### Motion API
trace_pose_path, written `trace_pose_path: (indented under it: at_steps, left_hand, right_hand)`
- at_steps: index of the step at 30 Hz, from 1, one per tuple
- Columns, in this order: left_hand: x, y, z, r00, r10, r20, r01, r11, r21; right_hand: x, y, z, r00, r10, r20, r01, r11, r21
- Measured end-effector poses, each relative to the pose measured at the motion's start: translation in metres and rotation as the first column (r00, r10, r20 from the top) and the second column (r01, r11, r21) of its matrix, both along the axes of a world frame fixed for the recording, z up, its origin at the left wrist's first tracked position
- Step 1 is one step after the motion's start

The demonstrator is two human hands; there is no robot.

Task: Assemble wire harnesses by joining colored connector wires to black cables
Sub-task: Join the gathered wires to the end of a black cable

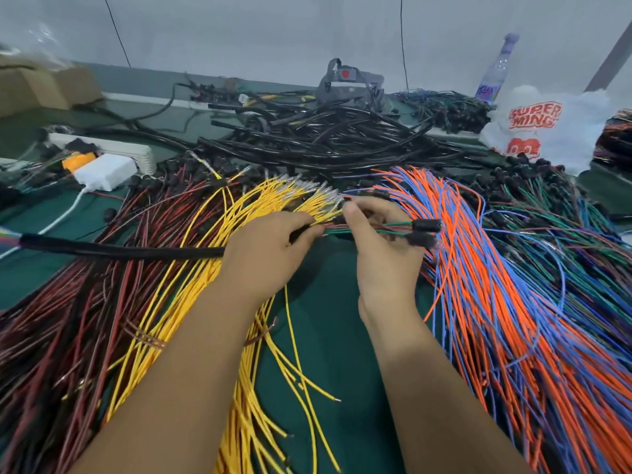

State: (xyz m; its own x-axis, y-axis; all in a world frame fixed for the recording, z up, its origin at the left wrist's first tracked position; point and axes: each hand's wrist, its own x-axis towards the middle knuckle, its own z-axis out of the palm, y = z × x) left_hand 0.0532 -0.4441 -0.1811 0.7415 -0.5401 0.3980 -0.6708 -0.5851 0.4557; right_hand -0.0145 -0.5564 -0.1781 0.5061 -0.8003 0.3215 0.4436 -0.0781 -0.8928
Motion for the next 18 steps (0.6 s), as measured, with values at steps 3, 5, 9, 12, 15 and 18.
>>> trace_pose_path:
  at_steps: [3,5,9,12,15,18]
  left_hand:
    - [-0.003,0.0008,0.0009,0.999,-0.008,-0.036,0.008,1.0,-0.017]
    - [-0.0037,0.0022,0.0013,0.994,-0.01,-0.106,0.003,0.998,-0.071]
    - [-0.0047,0.0028,0.0004,0.979,-0.032,-0.203,-0.007,0.982,-0.186]
    - [-0.0054,0.0033,0.0007,0.984,-0.032,-0.178,-0.011,0.972,-0.236]
    - [-0.0051,0.0037,0.0029,0.991,-0.056,-0.125,0.019,0.959,-0.283]
    - [-0.0019,0.0043,0.0029,0.987,-0.125,-0.104,0.094,0.959,-0.266]
  right_hand:
    - [-0.0015,-0.0001,-0.0009,0.999,-0.029,-0.026,0.026,0.995,-0.094]
    - [-0.0033,-0.0019,-0.0017,0.997,-0.034,-0.063,0.032,0.999,-0.03]
    - [-0.005,-0.0067,0.0013,0.994,0.077,-0.077,-0.053,0.96,0.275]
    - [-0.0064,-0.0068,0.0039,0.989,0.142,-0.045,-0.121,0.941,0.317]
    - [-0.008,-0.0042,0.0053,0.986,0.165,-0.035,-0.149,0.949,0.278]
    - [-0.0086,-0.0054,0.0062,0.979,0.204,-0.006,-0.195,0.943,0.269]
